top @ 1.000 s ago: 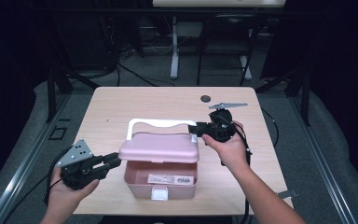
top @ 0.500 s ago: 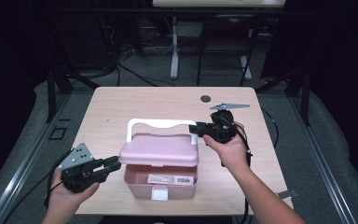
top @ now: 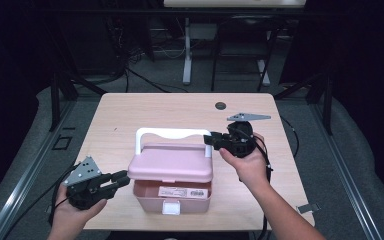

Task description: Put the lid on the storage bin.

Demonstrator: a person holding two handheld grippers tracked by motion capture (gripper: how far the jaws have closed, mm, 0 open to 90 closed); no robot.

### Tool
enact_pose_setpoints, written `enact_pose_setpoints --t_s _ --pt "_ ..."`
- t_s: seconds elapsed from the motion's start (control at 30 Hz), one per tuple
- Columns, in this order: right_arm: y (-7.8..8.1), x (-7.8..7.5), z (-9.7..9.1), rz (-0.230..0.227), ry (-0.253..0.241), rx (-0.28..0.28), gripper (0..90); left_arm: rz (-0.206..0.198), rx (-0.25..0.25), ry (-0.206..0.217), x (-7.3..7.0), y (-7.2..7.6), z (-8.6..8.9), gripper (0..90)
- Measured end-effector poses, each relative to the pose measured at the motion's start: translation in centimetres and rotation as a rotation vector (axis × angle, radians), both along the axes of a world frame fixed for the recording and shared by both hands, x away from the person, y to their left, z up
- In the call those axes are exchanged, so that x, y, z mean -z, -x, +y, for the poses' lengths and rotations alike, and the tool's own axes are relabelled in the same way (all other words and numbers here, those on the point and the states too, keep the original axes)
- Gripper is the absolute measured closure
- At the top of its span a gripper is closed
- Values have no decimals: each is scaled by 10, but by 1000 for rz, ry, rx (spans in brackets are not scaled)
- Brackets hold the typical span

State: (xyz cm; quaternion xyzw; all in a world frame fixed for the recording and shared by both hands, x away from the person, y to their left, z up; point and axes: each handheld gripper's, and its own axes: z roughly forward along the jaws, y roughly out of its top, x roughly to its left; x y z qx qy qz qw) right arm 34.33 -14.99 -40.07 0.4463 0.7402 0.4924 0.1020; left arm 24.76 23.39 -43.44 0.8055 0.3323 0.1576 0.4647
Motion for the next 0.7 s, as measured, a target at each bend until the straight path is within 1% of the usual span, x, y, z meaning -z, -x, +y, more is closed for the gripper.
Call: enact_pose_setpoints --t_s 0.13,0.4,0.53,0.7 --pt "2 -1 0 -9 1 -5 695 1 -4 7 2 1 0 752" --pt "7 -1 -1 -23 -3 -14 700 1 -4 5 6 3 1 752" --pt "8 0 -1 -22 -5 -16 701 -5 -3 1 9 5 1 749" --pt "9 3 -2 -18 -15 -15 702 -1 -2 2 13 7 2 745"
